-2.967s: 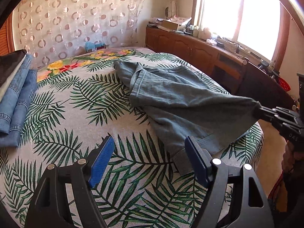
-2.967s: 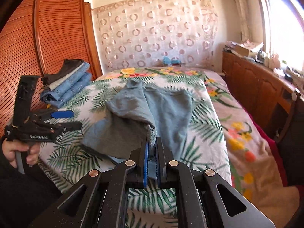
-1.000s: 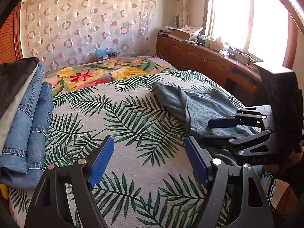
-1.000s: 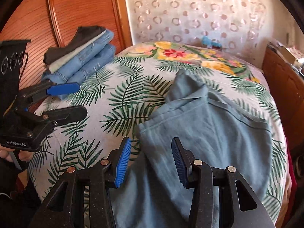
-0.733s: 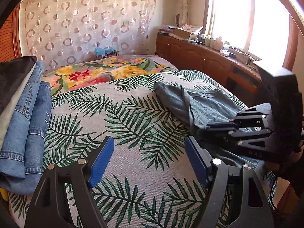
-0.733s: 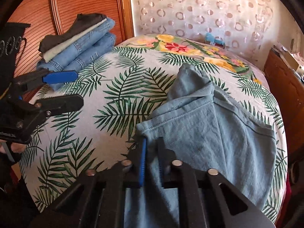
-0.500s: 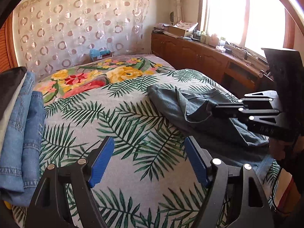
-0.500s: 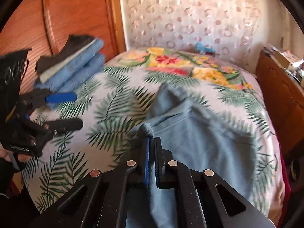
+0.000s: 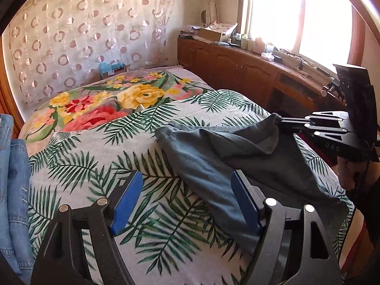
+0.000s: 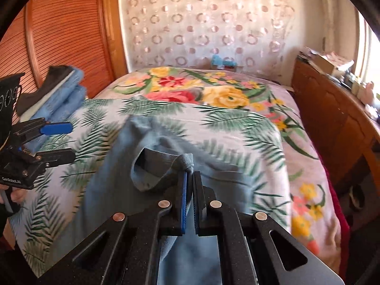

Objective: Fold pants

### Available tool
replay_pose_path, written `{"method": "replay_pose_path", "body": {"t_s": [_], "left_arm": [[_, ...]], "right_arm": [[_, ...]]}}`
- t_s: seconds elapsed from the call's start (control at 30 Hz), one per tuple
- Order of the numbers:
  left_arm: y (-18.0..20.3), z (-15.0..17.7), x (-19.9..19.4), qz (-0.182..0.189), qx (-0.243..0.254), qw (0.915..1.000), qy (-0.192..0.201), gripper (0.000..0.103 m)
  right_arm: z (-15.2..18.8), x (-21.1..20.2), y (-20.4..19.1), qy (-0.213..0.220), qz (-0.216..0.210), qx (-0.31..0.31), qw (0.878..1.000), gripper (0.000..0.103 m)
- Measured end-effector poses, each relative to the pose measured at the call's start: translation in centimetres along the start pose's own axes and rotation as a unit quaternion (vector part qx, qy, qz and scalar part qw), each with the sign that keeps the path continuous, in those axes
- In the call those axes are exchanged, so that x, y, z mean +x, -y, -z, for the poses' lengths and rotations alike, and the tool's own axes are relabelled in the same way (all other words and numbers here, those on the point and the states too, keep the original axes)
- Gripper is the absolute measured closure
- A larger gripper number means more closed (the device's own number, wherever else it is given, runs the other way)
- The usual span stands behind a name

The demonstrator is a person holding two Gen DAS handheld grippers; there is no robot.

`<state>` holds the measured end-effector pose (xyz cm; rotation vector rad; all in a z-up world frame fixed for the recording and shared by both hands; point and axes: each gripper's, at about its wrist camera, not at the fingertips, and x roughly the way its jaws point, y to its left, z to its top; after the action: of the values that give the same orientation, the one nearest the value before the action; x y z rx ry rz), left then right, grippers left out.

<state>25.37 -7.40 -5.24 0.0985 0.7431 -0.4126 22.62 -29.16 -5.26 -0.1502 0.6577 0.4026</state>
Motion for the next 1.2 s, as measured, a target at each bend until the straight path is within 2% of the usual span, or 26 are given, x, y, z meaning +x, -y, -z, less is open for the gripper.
{"method": "replay_pose_path", "body": {"t_s": [0.2,0.33,0.43,0.5,0.53,0.83,1.1,1.2], "left_arm": [[0.6,-0.1,2.4,0.001,0.005,0.9998,-0.020,0.026],[0.5,0.4,3.8,0.002,0.006,0.9992,-0.040,0.026],[0.5,0.8,4.3,-0.001,0.009,0.9988,-0.048,0.026],[0.6,0.9,4.4,-0.001,0.010,0.9987,-0.050,0.026],[0.6,1.0,4.5,0.000,0.011,0.9987,-0.051,0.026],[0.1,1.2,5.0,0.014,-0.002,0.9980,-0.061,0.026],[0.0,1.2,5.2,0.014,-0.002,0.9979,-0.063,0.025],[0.0,1.2,5.2,0.013,-0.002,0.9979,-0.063,0.025]], "right_arm": [[0.2,0.8,2.8,-0.007,0.023,0.035,0.999,0.099],[0.2,1.1,3.3,-0.013,0.018,0.053,0.998,0.098],[0.0,1.3,3.1,-0.015,0.007,0.051,0.999,0.087],[-0.1,1.1,3.6,-0.015,-0.001,0.051,0.999,0.073],[-0.2,1.4,3.6,-0.019,-0.001,0.049,0.999,0.071],[-0.8,3.4,4.0,-0.045,-0.006,0.034,0.998,0.070],[-1.4,2.9,3.5,-0.025,-0.004,0.013,1.000,0.071],[-1.1,3.4,3.2,-0.033,-0.007,0.004,0.999,0.071]]}}
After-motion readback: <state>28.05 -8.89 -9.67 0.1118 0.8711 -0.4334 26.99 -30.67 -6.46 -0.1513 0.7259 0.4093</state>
